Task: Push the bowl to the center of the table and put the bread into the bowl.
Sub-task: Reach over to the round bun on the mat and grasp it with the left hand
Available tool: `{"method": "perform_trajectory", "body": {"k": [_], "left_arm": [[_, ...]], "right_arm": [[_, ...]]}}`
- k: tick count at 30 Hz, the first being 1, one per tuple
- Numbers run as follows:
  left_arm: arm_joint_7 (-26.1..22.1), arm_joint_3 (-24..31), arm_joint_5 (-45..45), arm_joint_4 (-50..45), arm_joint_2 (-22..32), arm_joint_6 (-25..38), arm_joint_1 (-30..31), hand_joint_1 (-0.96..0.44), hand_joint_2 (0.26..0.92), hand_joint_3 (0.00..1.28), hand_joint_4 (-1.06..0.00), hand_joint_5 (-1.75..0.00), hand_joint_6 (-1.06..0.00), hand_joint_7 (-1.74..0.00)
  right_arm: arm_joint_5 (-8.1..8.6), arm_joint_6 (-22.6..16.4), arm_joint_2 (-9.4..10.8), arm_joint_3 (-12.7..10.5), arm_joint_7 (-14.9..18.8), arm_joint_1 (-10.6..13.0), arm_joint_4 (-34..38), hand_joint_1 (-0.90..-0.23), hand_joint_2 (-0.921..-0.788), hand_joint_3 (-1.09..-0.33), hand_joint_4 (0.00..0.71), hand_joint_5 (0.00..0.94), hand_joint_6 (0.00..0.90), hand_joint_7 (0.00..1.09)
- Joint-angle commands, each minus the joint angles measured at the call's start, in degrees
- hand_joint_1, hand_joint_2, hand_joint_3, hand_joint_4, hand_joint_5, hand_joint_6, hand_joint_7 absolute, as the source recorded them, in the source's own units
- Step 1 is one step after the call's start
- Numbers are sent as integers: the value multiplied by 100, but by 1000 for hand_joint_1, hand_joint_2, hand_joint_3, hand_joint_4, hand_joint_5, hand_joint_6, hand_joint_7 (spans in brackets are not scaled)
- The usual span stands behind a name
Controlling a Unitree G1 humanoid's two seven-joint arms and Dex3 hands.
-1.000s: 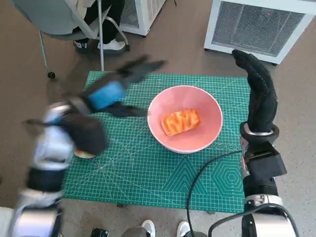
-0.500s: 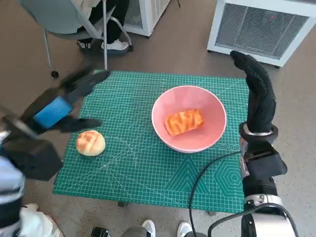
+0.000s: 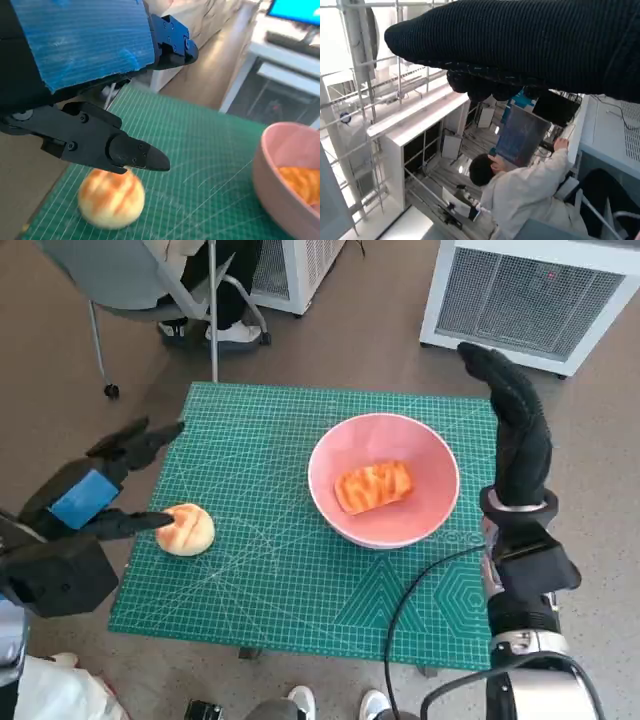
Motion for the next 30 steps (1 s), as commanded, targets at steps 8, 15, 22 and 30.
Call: {"method": "perform_trajectory", "body": {"k": [8, 15, 22, 30], "left_arm": [[16, -512, 215, 536, 5, 57, -65, -173, 845, 2, -73, -2, -258, -32], [-52, -918, 464, 833, 77, 164, -181, -127, 828, 2, -62, 0, -245, -12], [-241, -1335, 802, 950, 117, 488, -311, -94, 822, 0, -44, 0, -222, -1], [-507, -1913, 1283, 1272, 62, 969, -602, -88, 820, 1, -31, 0, -204, 0]], "right_arm": [[292, 32, 44, -17, 336, 2, 103, -560, -921, -835, 350, 3, 209, 273], [412, 44, 24, -37, 508, 29, 39, -563, -921, -833, 350, 2, 209, 272], [507, 56, -8, -59, 642, 61, -20, -564, -921, -832, 350, 2, 209, 272], [470, 70, -30, -86, 641, 87, -57, -558, -921, -833, 351, 1, 209, 271]]}}
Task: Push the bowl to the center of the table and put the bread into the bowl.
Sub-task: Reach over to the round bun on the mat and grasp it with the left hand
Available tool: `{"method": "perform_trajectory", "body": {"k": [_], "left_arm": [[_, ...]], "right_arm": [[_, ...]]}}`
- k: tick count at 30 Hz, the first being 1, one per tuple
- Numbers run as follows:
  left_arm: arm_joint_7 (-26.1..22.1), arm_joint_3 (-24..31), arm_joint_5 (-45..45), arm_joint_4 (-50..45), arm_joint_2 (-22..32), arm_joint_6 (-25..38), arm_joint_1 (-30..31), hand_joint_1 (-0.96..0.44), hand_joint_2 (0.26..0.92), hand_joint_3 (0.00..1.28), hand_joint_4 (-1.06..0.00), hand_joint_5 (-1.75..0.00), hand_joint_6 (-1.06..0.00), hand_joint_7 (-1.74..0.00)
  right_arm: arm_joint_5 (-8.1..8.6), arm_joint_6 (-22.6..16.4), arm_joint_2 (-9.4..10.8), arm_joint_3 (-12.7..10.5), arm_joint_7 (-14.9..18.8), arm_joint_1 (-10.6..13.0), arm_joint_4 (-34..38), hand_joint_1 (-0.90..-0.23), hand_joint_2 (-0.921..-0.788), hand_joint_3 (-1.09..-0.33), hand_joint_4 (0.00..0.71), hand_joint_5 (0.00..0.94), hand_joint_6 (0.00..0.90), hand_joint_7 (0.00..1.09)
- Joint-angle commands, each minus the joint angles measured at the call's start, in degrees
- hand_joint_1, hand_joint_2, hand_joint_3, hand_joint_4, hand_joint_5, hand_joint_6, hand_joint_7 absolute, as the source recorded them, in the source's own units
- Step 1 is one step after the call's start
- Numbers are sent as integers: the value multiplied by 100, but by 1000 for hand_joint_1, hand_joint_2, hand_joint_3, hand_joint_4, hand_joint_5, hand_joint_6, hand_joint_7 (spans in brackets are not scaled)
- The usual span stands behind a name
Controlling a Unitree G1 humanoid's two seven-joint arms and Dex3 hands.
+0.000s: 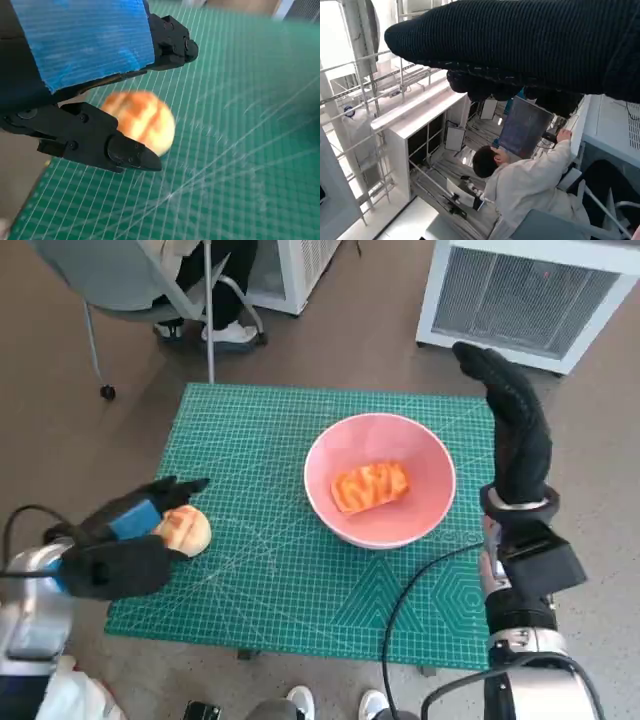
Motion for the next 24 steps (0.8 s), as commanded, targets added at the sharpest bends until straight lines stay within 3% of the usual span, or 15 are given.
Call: {"method": "perform_trajectory", "body": {"k": [1, 13, 14, 15, 17, 20, 21, 24], "left_arm": [[-176, -345, 314, 243, 29, 311, -242, -93, 821, 1, -30, 0, -204, -1], [-280, -726, 520, 662, -39, 583, -551, -113, 829, 4, -77, -9, -235, -9], [-43, -680, 525, 725, -104, 511, -509, -113, 830, 4, -78, -9, -236, -9], [242, -619, 537, 772, -165, 399, -451, -89, 839, 17, -173, -57, -313, -48], [688, -520, 531, 859, -225, 145, -373, -16, 882, 29, -500, -222, -551, -188], [1088, -432, 469, 996, -216, -247, -342, -4, 908, 88, -608, -931, -551, -846], [1185, -401, 438, 1048, -209, -374, -351, -2, 912, 99, -625, -1057, -552, -963], [1363, -299, 332, 1112, -188, -630, -378, 1, 918, 111, -642, -1204, -557, -1110]], "right_arm": [[28, 69, -34, -44, 32, 128, -3, -557, -921, -833, 351, 1, 209, 271], [-29, 82, -49, -69, -3, 130, -9, -556, -921, -834, 351, 1, 209, 270], [-58, 91, -53, -71, -30, 125, -14, -556, -921, -834, 351, 1, 209, 270], [-84, 101, -55, -72, -53, 119, -18, -556, -921, -834, 351, 1, 209, 270], [-123, 113, -53, -75, -87, 111, -21, -556, -921, -835, 350, 1, 209, 270], [-151, 119, -47, -76, -112, 104, -19, -557, -921, -835, 350, 1, 209, 270], [-155, 121, -44, -74, -117, 102, -22, -558, -921, -835, 350, 1, 209, 270], [-174, 121, -37, -66, -139, 100, -32, -557, -921, -835, 350, 1, 209, 270]]}}
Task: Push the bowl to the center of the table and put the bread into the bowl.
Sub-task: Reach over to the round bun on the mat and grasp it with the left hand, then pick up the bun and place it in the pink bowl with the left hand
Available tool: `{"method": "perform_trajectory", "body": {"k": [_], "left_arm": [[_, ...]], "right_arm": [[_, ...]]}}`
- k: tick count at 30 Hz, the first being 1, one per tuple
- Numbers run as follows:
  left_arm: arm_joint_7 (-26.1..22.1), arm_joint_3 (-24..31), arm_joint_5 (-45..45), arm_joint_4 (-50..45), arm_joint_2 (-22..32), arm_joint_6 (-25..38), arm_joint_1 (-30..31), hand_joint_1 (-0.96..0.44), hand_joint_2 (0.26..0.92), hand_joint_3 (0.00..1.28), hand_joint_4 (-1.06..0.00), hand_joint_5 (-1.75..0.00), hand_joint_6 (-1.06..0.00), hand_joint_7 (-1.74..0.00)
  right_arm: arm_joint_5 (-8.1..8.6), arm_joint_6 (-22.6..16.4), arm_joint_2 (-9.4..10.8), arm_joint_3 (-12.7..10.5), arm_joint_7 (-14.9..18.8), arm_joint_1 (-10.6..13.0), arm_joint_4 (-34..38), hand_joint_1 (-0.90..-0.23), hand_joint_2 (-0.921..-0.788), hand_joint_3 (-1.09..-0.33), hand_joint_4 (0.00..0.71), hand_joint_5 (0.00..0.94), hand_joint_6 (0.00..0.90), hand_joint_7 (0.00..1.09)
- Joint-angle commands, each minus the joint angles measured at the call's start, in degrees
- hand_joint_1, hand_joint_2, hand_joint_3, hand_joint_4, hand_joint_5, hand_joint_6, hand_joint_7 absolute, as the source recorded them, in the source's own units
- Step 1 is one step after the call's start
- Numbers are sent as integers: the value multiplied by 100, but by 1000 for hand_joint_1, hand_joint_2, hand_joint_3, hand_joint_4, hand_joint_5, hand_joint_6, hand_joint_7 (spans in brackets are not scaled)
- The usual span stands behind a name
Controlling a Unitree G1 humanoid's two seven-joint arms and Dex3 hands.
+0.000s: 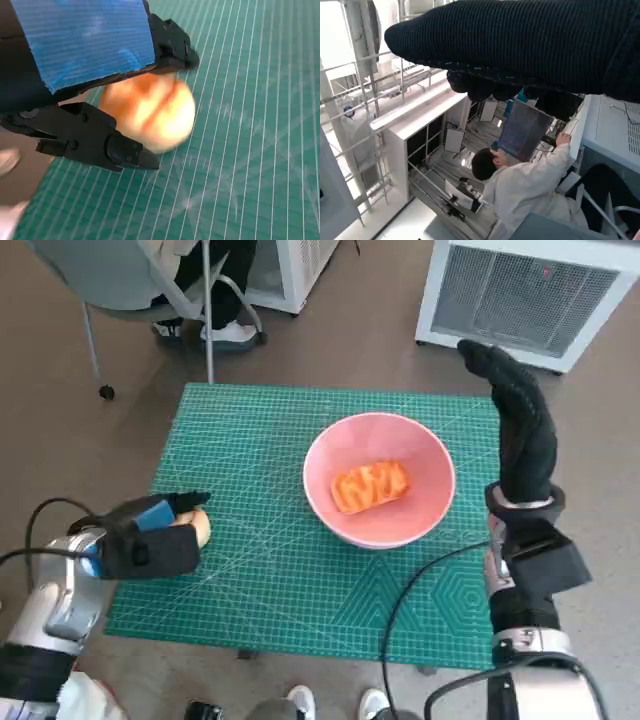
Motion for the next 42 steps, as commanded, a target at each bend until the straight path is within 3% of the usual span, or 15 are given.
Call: {"method": "perform_trajectory", "body": {"k": [1, 15, 24, 42], "left_arm": [[331, 248, -152, 86, -1, -406, -1, 1, 918, 113, -643, -1218, -557, -1124], [434, 814, -508, -705, -64, -447, -324, 3, 920, 101, -679, -1199, -563, -1211], [560, 879, -540, -1143, -379, -255, -748, 3, 920, 87, -702, -1120, -569, -1258], [777, -51, -261, -877, -1723, -500, -2371, 2, 920, 61, -724, -1091, -605, -1226]], "right_arm": [[-95, 77, 3, -2, -69, 95, 16, -556, -921, -835, 350, 1, 209, 270], [-236, 58, 19, 0, -178, 49, 68, -551, -921, -837, 350, 0, 209, 270], [-208, 39, 22, 4, -158, 15, 122, -540, -921, -839, 353, 1, 209, 270], [-177, 49, 49, 27, -130, 0, 66, -541, -921, -840, 356, 2, 209, 271]]}}
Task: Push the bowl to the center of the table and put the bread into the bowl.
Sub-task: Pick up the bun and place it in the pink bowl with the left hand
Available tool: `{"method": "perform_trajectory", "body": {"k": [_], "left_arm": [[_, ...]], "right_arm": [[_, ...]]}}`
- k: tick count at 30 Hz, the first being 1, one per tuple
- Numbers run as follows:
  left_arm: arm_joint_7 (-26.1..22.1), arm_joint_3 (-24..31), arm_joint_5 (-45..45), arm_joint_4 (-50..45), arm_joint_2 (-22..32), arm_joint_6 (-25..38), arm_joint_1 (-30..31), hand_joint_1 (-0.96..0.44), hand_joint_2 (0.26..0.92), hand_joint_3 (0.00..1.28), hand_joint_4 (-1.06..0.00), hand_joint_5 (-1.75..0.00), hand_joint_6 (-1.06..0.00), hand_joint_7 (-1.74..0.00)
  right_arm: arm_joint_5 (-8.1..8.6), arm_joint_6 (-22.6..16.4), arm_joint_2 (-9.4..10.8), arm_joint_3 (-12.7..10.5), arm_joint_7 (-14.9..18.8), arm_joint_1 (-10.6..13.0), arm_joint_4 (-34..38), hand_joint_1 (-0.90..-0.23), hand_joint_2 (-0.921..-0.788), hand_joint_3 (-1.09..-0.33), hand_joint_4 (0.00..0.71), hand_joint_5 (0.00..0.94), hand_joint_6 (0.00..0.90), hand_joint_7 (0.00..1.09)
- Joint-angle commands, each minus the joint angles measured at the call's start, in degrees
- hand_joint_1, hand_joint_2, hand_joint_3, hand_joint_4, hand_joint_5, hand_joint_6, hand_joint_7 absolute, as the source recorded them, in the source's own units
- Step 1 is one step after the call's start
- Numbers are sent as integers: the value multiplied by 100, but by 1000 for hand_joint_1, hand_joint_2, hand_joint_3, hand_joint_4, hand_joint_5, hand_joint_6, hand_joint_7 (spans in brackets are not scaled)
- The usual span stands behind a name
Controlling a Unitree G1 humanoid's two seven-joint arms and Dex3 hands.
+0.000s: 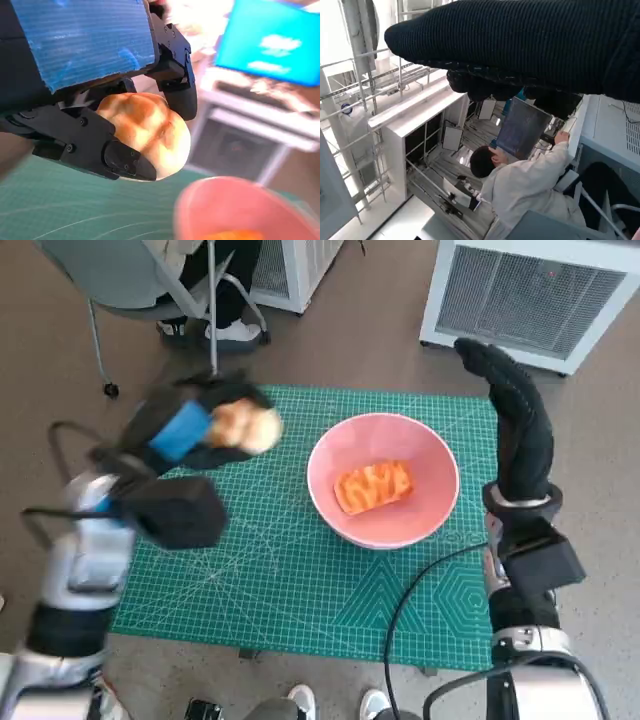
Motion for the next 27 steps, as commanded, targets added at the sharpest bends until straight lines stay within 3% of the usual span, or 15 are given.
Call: {"method": "perform_trajectory", "body": {"k": [1, 16, 20, 21, 22, 24, 25, 27], "left_arm": [[96, -289, 52, 336, -399, -213, -494, 2, 920, 61, -725, -1092, -605, -1223], [205, -797, -33, 2839, -1369, -1404, -1529, 1, 921, 114, -661, -1133, -549, -1308], [98, -917, 2, 3307, -1531, -1483, -1673, -1, 921, 289, -478, -1376, -333, -1468], [66, -943, 7, 3390, -1553, -1497, -1699, -75, 889, 282, -365, -1113, -257, -1219], [-29, -982, 1, 3476, -1584, -1485, -1727, -100, 886, 263, -347, -978, -247, -1100], [-204, -1038, -21, 3581, -1622, -1452, -1764, -220, 905, 167, -255, -498, -183, -765], [-278, -1055, -33, 3613, -1634, -1436, -1777, -270, 911, 144, -218, -345, -156, -666], [-450, -1083, -58, 3633, -1653, -1378, -1786, -330, 916, 124, -179, -206, -126, -577]], "right_arm": [[21, 39, 36, 14, 10, 43, 15, -541, -921, -840, 356, 2, 209, 271], [87, 62, -42, -25, 23, 139, -179, -560, -921, -835, 356, 1, 209, 274], [60, 58, -63, -44, -9, 177, -226, -569, -921, -835, 354, 0, 209, 274], [54, 56, -65, -48, -14, 185, -234, -572, -921, -835, 353, 0, 210, 274], [41, 49, -70, -55, -28, 195, -242, -574, -921, -835, 353, 0, 210, 274], [14, 38, -78, -67, -54, 212, -260, -576, -921, -835, 352, 0, 210, 275], [1, 35, -80, -72, -64, 219, -268, -577, -921, -835, 352, 0, 210, 275], [-28, 23, -91, -83, -86, 231, -278, -578, -921, -835, 352, 0, 209, 275]]}}
